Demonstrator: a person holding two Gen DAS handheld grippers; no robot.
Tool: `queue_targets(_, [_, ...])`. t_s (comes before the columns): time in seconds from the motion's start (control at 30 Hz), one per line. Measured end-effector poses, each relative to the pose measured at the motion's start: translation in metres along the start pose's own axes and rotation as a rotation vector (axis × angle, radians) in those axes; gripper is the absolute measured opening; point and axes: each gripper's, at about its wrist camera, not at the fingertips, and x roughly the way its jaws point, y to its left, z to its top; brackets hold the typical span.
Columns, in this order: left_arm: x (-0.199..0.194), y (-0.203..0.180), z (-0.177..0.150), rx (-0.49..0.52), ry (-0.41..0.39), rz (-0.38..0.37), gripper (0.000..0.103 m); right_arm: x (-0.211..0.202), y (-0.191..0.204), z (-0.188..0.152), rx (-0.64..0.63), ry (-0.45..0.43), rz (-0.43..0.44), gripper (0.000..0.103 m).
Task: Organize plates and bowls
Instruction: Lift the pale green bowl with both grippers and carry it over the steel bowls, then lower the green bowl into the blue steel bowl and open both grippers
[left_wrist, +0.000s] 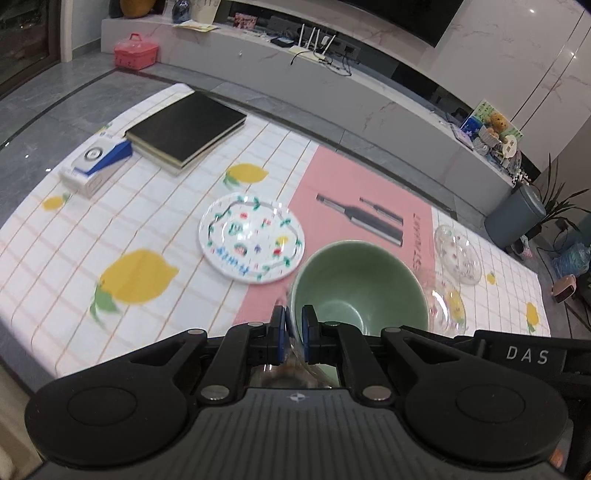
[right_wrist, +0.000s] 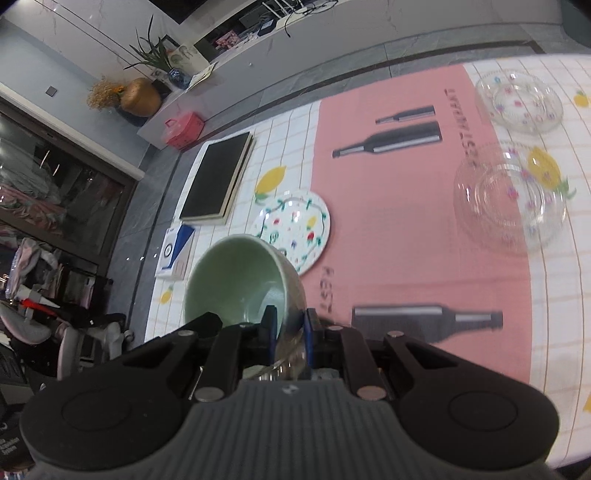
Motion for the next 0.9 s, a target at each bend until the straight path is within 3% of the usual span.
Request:
queue_targets(0.17, [-0.003,0.004,-0.022,-0.023,0.028,0.002,0.01,-0.005,-0.012,-0.017,0.016,0.019,0.02,0.013])
queue_targets(0.53, [0.005,0.017,-0.051,-0.053,0.102,0.027,0.01,0.011,-0.019,-0.04,-0.006,0.076,-0.024,0.013])
queue_targets(0.9, [0.016,0.008,-0.059,0.011,0.098,0.129,0.01,0.032,-0.023,-0.045,-0.012,0.118,-0.049,0.012])
